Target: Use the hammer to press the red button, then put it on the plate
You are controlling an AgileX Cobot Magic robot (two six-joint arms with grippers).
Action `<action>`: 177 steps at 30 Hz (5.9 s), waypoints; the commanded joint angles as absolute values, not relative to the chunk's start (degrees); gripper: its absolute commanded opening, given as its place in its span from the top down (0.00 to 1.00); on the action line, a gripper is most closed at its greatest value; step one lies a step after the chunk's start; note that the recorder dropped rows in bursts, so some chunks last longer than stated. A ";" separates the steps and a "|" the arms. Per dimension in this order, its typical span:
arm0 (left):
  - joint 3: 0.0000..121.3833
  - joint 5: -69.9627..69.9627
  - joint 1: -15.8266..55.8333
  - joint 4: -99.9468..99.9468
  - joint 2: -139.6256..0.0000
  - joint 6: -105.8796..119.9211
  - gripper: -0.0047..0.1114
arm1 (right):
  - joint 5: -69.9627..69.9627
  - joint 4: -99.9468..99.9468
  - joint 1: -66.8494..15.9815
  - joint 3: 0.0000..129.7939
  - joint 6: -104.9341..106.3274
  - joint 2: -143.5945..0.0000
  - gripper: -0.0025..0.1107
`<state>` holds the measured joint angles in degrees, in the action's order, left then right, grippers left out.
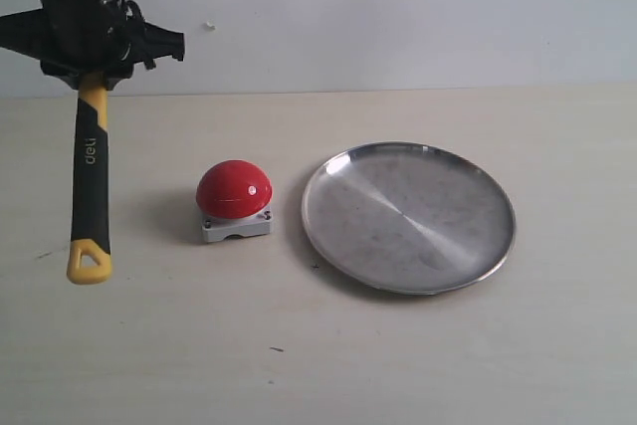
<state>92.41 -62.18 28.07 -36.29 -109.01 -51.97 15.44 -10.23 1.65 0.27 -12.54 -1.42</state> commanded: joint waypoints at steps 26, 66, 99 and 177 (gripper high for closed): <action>71.21 -69.96 55.92 -73.33 -87.75 -91.77 0.96 | 14.94 -10.55 2.00 0.00 -12.70 -1.21 0.98; 71.17 -69.96 56.77 -75.78 -87.75 -87.05 0.96 | 11.04 -12.88 2.00 0.00 -11.63 -1.19 0.98; 71.29 -59.14 56.77 -70.84 -87.75 -87.16 0.96 | -6.13 0.66 -16.10 1.16 -19.61 -10.19 0.98; 71.29 -50.78 56.77 -69.81 -87.75 -84.36 0.96 | 22.81 52.26 -21.30 28.56 47.68 -72.57 0.98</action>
<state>70.67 -50.94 56.65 -66.89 -88.68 -84.22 24.00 68.82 -21.54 27.13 63.78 -72.80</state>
